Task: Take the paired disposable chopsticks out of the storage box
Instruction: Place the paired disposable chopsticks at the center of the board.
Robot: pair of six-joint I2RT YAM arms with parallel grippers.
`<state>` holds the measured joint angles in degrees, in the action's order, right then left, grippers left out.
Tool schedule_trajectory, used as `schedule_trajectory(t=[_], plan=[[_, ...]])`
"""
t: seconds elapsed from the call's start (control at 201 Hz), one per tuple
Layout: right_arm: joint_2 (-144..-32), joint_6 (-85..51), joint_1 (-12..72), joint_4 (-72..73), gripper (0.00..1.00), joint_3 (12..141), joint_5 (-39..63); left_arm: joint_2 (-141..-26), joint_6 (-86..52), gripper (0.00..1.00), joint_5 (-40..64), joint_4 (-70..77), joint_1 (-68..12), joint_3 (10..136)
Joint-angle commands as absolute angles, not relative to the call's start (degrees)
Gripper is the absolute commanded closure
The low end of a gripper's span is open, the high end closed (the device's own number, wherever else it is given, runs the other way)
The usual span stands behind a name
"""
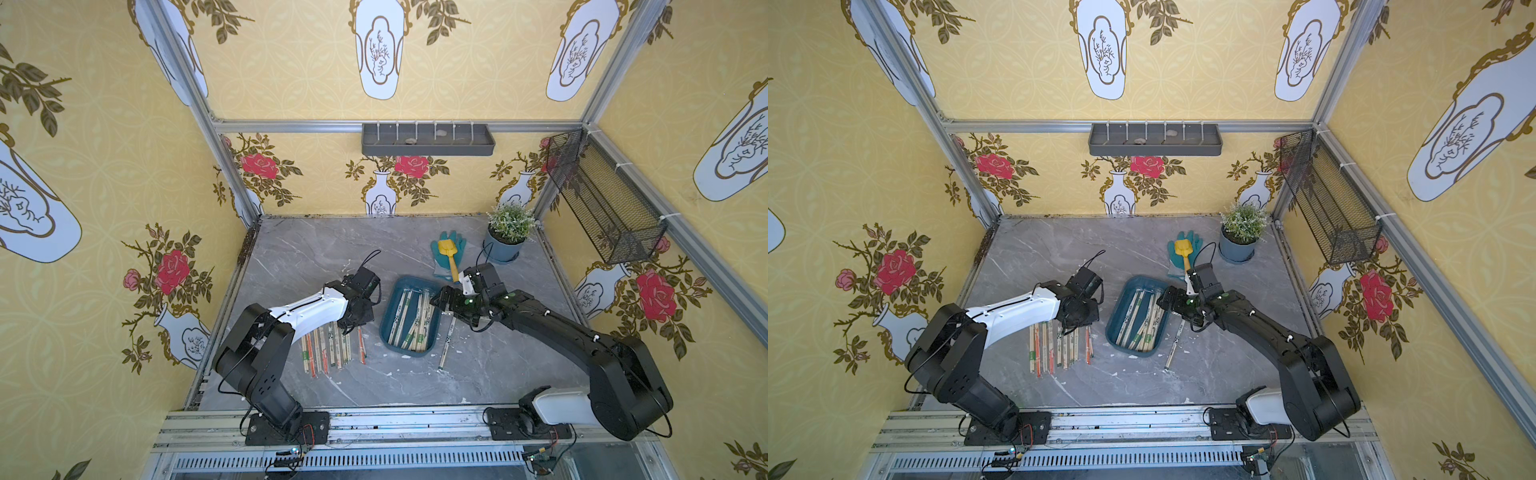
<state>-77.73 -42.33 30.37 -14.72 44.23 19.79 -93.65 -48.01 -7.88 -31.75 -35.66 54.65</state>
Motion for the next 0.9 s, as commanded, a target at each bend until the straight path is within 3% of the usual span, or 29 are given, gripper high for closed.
schedule_trajectory(t=[0.0,0.189,0.383,0.891], plan=[[-78.0,-42.4,30.5,-14.2,0.02,44.7,19.7,-94.4,-48.3,0.93,-8.7,-30.5,-35.0,53.5],[-78.3,-42.2,30.6,-14.2,0.03,44.9,19.7,-95.1,-47.7,0.85,-8.6,-30.1,-34.1,52.8],[-78.2,-42.1,30.6,-14.3,0.02,44.9,19.7,-93.7,-46.6,0.66,-8.0,-30.9,-33.9,54.3],[-77.9,-42.3,30.6,-13.3,0.03,43.6,19.5,-90.7,-39.6,0.54,-2.9,-34.0,-37.8,68.1]])
